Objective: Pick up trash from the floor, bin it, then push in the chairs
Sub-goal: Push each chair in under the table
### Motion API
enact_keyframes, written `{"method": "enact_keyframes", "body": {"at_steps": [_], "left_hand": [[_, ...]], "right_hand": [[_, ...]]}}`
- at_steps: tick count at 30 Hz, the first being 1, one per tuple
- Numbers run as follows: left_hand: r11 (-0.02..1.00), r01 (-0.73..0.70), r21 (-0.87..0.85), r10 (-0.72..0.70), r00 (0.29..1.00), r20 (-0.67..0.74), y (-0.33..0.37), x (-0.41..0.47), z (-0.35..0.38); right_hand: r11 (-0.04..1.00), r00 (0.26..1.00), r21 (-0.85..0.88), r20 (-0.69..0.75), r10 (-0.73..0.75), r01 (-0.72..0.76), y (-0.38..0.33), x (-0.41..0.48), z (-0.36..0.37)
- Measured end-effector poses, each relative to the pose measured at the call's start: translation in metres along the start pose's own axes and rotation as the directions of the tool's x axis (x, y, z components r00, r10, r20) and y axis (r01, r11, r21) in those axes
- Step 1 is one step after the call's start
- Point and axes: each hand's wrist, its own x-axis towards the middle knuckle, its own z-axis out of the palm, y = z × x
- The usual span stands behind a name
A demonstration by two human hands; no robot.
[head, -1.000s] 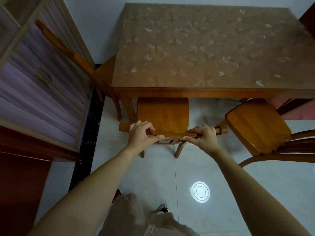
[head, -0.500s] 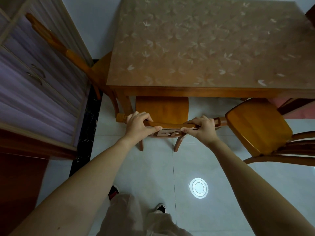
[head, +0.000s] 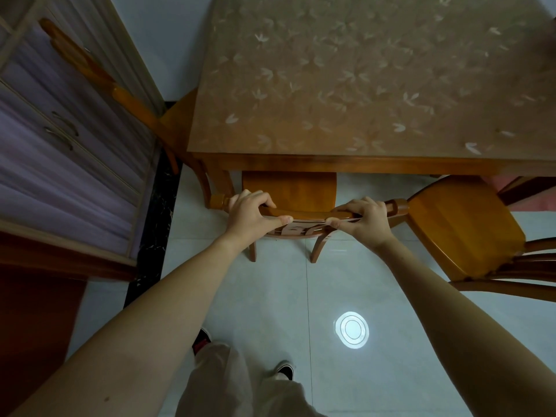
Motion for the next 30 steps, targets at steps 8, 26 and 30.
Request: {"method": "enact_keyframes", "body": {"at_steps": [8,26,30], "left_hand": [[1.000,-0.019,0.003,0.019,1.000,-0.018,0.002,0.013,0.004],[1.000,-0.012,0.021,0.011,1.000,0.005,0.005,0.035,0.006],[0.999,-0.021,0.036,0.020,1.000,0.023,0.006,0.031,0.001]], "right_hand": [[1.000,1.000,-0.010,0.025,0.004,-0.004,0.006,0.013,-0.005],[0.997,0.994,-0.027,0.085,0.069,-0.067,0.009,0.035,-0.013],[0.987,0.981,-0.041,0.111,0.159,-0.155,0.005,0.032,-0.014]]}}
